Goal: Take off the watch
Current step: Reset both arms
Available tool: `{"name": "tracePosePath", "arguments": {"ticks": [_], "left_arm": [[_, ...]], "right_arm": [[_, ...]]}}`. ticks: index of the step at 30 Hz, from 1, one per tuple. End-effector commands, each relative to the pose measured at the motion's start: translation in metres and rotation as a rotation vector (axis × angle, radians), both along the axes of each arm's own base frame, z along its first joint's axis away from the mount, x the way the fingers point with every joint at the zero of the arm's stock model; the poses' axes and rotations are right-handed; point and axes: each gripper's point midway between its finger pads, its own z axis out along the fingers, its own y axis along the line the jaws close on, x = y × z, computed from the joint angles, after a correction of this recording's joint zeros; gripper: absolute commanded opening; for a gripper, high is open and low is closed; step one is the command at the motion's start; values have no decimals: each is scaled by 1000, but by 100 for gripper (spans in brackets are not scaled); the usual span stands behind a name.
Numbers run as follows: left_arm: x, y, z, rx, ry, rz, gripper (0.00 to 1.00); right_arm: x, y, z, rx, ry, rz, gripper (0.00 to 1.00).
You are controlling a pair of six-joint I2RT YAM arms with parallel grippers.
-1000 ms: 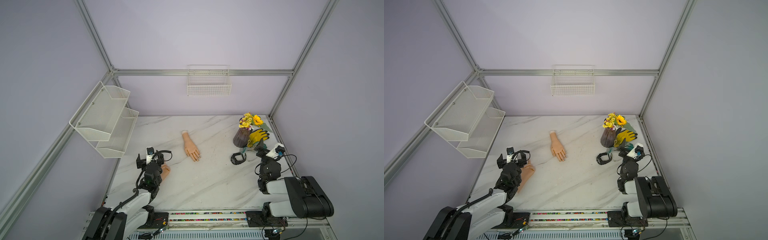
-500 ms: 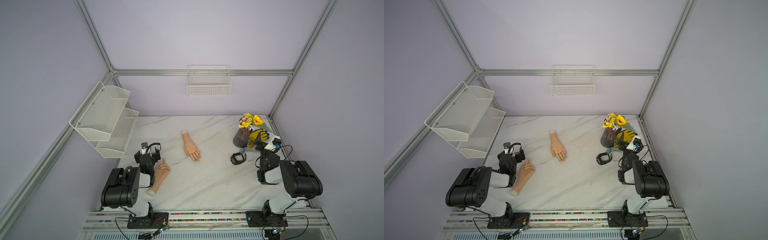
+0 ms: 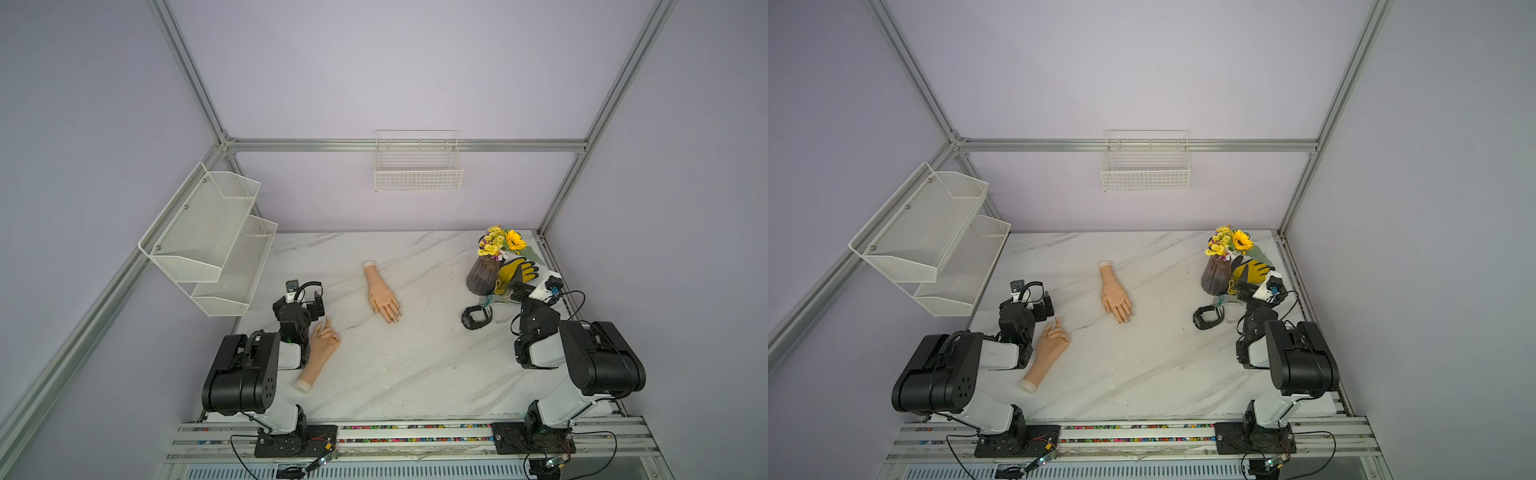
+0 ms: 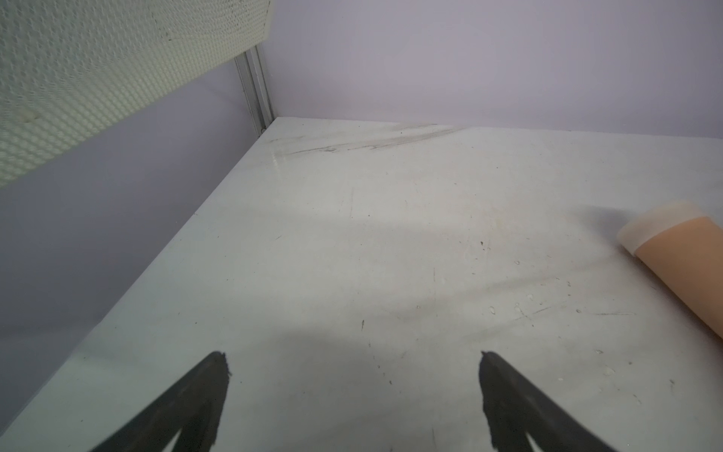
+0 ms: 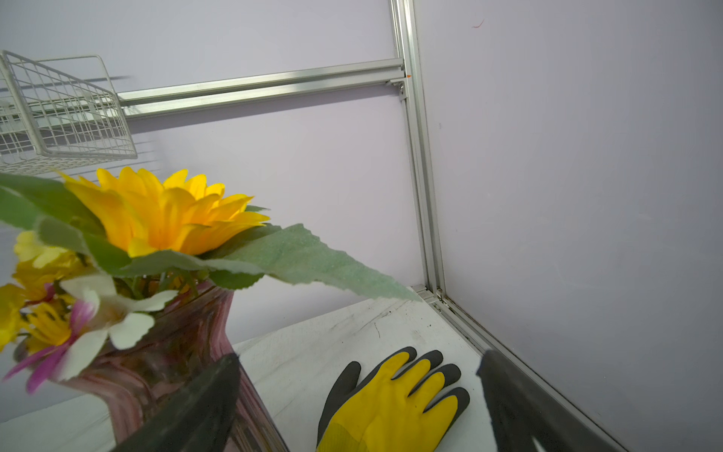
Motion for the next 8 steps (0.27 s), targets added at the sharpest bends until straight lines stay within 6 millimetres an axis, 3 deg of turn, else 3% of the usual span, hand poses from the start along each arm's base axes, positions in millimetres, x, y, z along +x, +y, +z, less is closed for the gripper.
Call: {"name": "tracePosePath", "arguments": {"ticks": [1,8], "left_arm": [[6,-4,15,-6,-52,-15,100],[6,-4,16,-5,-54,-14,100]], "right_arm": [[-4,9,35,-38,-131,25,97],[-9,12,37,-51,-145,37,97]]}}
